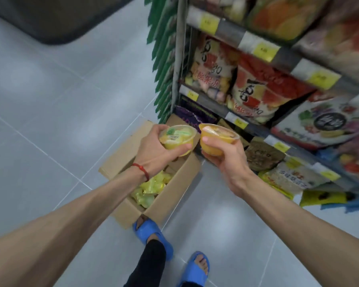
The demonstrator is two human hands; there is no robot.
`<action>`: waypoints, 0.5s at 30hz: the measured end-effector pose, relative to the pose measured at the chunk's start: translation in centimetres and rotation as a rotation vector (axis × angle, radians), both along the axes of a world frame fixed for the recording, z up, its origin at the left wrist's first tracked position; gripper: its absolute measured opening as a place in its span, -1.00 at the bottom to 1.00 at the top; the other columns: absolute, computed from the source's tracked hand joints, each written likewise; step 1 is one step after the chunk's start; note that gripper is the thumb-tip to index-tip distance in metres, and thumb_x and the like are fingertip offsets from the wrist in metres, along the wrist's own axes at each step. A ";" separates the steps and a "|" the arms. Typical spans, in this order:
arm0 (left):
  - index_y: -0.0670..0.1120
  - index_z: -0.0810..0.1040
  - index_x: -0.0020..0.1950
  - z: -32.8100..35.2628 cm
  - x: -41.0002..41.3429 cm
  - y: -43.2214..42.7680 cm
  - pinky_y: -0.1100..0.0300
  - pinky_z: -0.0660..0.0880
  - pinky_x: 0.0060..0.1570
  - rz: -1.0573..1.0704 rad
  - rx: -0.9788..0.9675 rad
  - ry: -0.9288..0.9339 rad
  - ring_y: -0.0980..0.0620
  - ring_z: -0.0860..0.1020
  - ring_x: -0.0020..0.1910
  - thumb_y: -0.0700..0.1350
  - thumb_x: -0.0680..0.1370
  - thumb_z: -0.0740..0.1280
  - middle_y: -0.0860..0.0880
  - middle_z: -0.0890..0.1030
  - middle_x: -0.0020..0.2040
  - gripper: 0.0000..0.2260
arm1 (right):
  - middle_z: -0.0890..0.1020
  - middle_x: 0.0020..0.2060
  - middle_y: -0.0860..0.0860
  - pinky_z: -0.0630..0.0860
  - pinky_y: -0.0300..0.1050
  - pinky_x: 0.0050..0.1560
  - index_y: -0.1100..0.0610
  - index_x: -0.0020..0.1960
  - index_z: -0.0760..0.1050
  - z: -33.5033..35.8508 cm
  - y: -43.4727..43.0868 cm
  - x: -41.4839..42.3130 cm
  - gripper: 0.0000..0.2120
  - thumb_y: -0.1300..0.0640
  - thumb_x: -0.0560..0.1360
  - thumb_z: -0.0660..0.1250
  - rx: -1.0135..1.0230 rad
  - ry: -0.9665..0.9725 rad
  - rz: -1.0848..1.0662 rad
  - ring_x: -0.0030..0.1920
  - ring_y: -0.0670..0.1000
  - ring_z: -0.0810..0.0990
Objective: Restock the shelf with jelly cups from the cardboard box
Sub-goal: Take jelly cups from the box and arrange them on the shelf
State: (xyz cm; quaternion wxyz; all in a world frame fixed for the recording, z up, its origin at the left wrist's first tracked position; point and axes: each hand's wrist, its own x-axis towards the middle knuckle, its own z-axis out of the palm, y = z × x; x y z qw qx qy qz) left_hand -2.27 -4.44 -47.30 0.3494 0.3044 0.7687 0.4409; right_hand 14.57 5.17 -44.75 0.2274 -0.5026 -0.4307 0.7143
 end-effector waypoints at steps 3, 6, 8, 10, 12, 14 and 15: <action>0.09 0.39 0.22 6.9 0.2 2.3 0.41 0.47 -0.11 -0.018 0.091 0.153 0.27 0.54 -0.02 0.20 0.26 0.58 0.17 0.52 0.05 -0.36 | 0.64 0.16 -0.02 0.62 -0.08 0.11 0.05 0.36 0.38 6.3 1.8 1.0 -0.24 0.07 0.26 0.65 0.145 0.005 -0.043 0.12 -0.04 0.67; 0.07 0.39 0.25 13.4 0.0 4.3 0.39 0.46 -0.09 -0.018 0.192 0.257 0.16 0.54 0.02 0.19 0.28 0.58 0.16 0.49 0.05 -0.36 | 0.62 0.16 -0.06 0.59 -0.13 0.13 0.01 0.34 0.39 12.5 3.3 1.8 -0.24 -0.01 0.23 0.66 0.330 -0.016 -0.068 0.14 -0.07 0.64; 0.03 0.40 0.30 17.5 -0.3 5.4 0.32 0.51 -0.05 -0.026 0.251 0.306 0.08 0.56 0.05 0.21 0.29 0.57 0.12 0.50 0.10 -0.32 | 0.63 0.13 -0.09 0.63 -0.10 0.10 0.00 0.31 0.41 16.5 4.1 2.0 -0.24 -0.06 0.21 0.67 0.428 -0.026 -0.068 0.08 -0.14 0.66; 0.02 0.40 0.33 21.7 -0.8 6.4 0.29 0.53 -0.02 -0.048 0.316 0.359 0.08 0.56 0.07 0.21 0.30 0.57 0.09 0.51 0.13 -0.30 | 0.62 0.05 -0.10 0.63 -0.29 -0.16 0.04 0.30 0.40 20.7 4.7 2.3 -0.34 0.04 0.32 0.65 0.504 -0.006 -0.062 -0.17 -0.30 0.66; 0.02 0.40 0.35 25.3 -1.3 7.3 0.36 0.51 -0.04 -0.065 0.373 0.387 0.13 0.55 0.07 0.22 0.30 0.56 0.11 0.52 0.14 -0.29 | 0.60 0.03 -0.12 0.53 -0.41 -0.33 0.05 0.30 0.40 24.0 5.3 2.3 -0.42 0.13 0.39 0.61 0.581 0.003 -0.072 -0.26 -0.33 0.64; 0.02 0.39 0.37 29.0 -2.2 8.2 0.43 0.49 -0.07 -0.079 0.432 0.412 0.15 0.56 0.07 0.23 0.30 0.56 0.10 0.53 0.16 -0.27 | 0.61 0.09 -0.11 0.54 -0.42 -0.17 0.01 0.29 0.42 27.6 5.9 1.8 -0.37 0.07 0.33 0.65 0.661 -0.009 -0.101 -0.04 -0.27 0.64; 0.02 0.39 0.37 30.8 -2.7 8.8 0.46 0.48 -0.09 -0.090 0.453 0.420 0.16 0.56 0.06 0.22 0.30 0.55 0.09 0.54 0.16 -0.27 | 0.62 0.13 -0.09 0.57 -0.35 -0.04 -0.01 0.28 0.44 29.2 6.2 1.3 -0.33 0.00 0.27 0.67 0.684 -0.025 -0.122 0.06 -0.19 0.64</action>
